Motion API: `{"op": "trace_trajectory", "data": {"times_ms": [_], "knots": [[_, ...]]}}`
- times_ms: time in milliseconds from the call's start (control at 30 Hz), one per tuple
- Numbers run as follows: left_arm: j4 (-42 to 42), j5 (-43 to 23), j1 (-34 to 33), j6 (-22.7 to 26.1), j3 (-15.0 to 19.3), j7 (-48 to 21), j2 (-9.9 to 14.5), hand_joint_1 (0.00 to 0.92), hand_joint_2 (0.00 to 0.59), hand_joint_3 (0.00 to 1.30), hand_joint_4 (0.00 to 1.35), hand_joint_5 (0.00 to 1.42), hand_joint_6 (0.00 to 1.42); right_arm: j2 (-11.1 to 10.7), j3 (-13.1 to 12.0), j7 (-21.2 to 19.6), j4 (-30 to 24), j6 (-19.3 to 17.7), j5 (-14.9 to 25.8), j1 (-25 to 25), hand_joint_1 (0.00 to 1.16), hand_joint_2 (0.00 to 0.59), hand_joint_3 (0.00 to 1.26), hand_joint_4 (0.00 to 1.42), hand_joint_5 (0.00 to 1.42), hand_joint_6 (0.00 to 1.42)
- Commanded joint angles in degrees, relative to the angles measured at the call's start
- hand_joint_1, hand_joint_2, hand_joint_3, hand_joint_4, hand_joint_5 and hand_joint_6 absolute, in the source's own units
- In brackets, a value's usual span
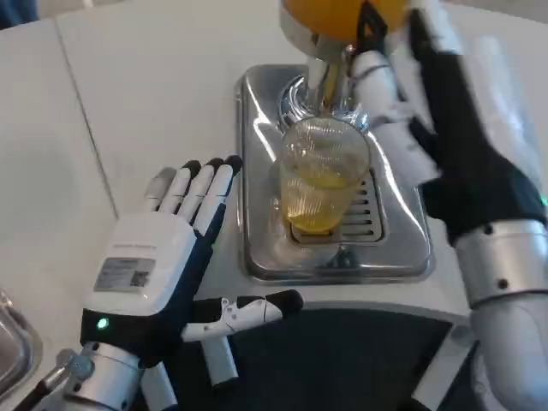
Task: Grasp the cup under the faucet to collect the drink, then remove the cup.
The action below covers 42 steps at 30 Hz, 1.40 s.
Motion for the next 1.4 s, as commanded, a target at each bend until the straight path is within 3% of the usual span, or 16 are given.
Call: {"op": "trace_trajectory", "data": {"times_ms": [33, 167, 300, 433, 533, 667, 933, 1133, 1400], "knots": [[0.6, -0.1, -1.0, -0.1, -0.6, 0.0, 0.1, 0.000, 0.068, 0.00, 0.00, 0.00, 0.00, 2.0, -1.3, -7.6, -0.6, -4.2, 4.7, 2.8, 0.03, 0.586, 0.00, 0.00, 0.00, 0.00], [1.2, -0.2, -1.4, -0.3, -1.1, 0.2, -0.2, 0.000, 0.067, 0.00, 0.00, 0.00, 0.01, 1.2, -2.3, -12.1, 0.6, -7.7, 9.6, 4.1, 0.03, 0.586, 0.00, 0.00, 0.00, 0.00], [2.4, -1.2, -2.3, -1.0, -1.1, 1.5, -1.1, 0.000, 0.067, 0.00, 0.00, 0.00, 0.01, -1.0, -3.3, -12.5, 0.1, -9.3, 11.9, 5.8, 0.04, 0.584, 0.00, 0.00, 0.00, 0.00], [3.8, -1.7, -3.8, -1.0, -1.5, 1.4, -1.7, 0.000, 0.067, 0.00, 0.00, 0.00, 0.01, -4.5, -4.3, -10.1, -1.7, -11.0, 12.9, 9.4, 0.08, 0.586, 0.00, 0.00, 0.00, 0.00], [5.8, -2.4, -5.8, -0.8, -2.0, 1.3, -2.4, 0.000, 0.066, 0.00, 0.00, 0.00, 0.02, -8.7, -5.7, -8.6, -4.2, -14.5, 13.5, 15.2, 0.15, 0.578, 0.00, 0.00, 0.00, 0.00], [8.8, -3.6, -8.6, -0.7, -2.2, 1.7, -3.3, 0.007, 0.058, 0.00, 0.00, 0.00, 0.02, -13.6, -9.3, -7.0, -7.6, -19.6, 15.1, 22.4, 0.19, 0.572, 0.00, 0.00, 0.00, 0.00], [13.0, -5.3, -12.2, -1.2, -2.7, 3.4, -4.3, 0.031, 0.051, 0.00, 0.00, 0.03, 0.05, -20.4, -15.0, -3.9, -13.1, -29.2, 16.7, 36.2, 0.24, 0.574, 0.00, 0.00, 0.00, 0.00], [17.4, -10.3, -14.4, -3.7, -2.3, 4.2, -6.2, 0.075, 0.037, 0.00, 0.00, 0.07, 0.08, -21.7, -17.0, -1.8, -14.6, -32.9, 18.9, 42.4, 0.30, 0.548, 0.01, 0.00, 0.00, 0.00], [24.3, -16.7, -18.0, -9.7, -1.8, 6.3, -8.2, 0.172, 0.025, 0.00, 0.00, 0.15, 0.17, -21.6, -18.7, 1.6, -16.6, -32.7, 21.4, 45.3, 0.26, 0.476, 0.03, 0.00, 0.00, 0.00]]}}
